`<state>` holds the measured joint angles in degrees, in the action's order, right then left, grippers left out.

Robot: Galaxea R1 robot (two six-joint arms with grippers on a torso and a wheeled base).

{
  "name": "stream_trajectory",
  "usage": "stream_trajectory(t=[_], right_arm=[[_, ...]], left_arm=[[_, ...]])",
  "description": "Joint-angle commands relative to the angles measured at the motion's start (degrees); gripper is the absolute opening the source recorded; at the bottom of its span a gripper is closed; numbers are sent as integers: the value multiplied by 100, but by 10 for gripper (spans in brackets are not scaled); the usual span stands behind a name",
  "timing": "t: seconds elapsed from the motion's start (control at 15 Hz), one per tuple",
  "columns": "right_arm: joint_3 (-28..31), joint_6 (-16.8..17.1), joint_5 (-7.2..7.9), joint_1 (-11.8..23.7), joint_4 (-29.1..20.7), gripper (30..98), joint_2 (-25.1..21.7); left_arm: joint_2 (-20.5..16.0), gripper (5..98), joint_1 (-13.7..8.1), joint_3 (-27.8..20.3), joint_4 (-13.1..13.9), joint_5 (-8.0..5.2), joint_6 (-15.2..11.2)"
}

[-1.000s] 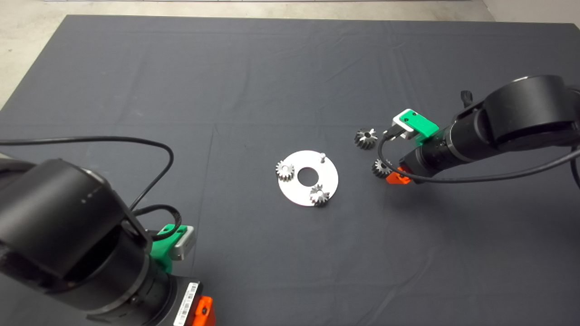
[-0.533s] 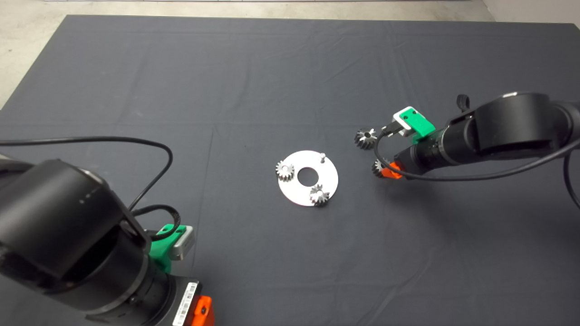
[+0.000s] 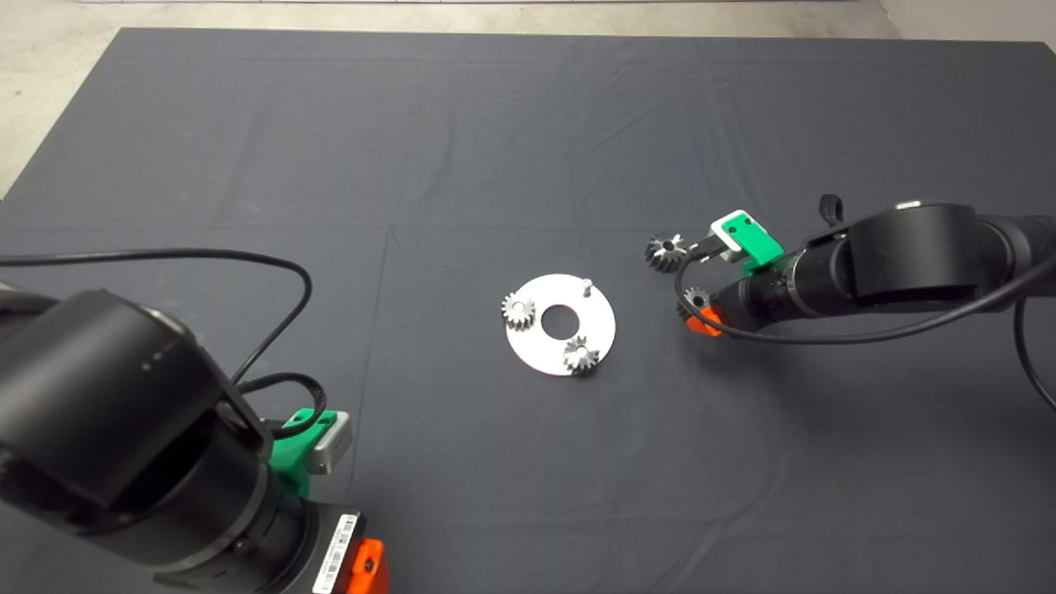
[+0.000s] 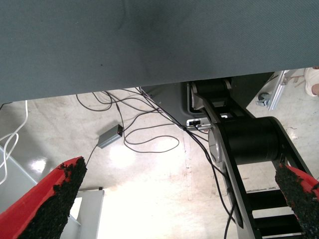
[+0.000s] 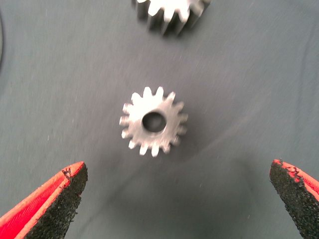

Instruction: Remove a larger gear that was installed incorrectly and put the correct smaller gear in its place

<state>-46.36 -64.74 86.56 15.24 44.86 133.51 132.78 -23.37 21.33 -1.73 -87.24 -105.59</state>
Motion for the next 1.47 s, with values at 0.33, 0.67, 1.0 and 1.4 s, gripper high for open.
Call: stream_trajectory(t=[0.33,0.67,1.0,1.4], right_arm=[[129,-1181,-316,86,357,968,40],[138,-1406,-333,23,507,968,40],[129,-1542,-333,-161,909,968,31],[33,-1770,-333,-240,1218,968,39]], left_arm=[[-45,976,-63,-105,103,-22,-31],[-45,976,-63,-105,103,-13,-31],[-45,976,-63,-105,103,-22,-31],[-45,976,-63,-105,103,-22,-31]])
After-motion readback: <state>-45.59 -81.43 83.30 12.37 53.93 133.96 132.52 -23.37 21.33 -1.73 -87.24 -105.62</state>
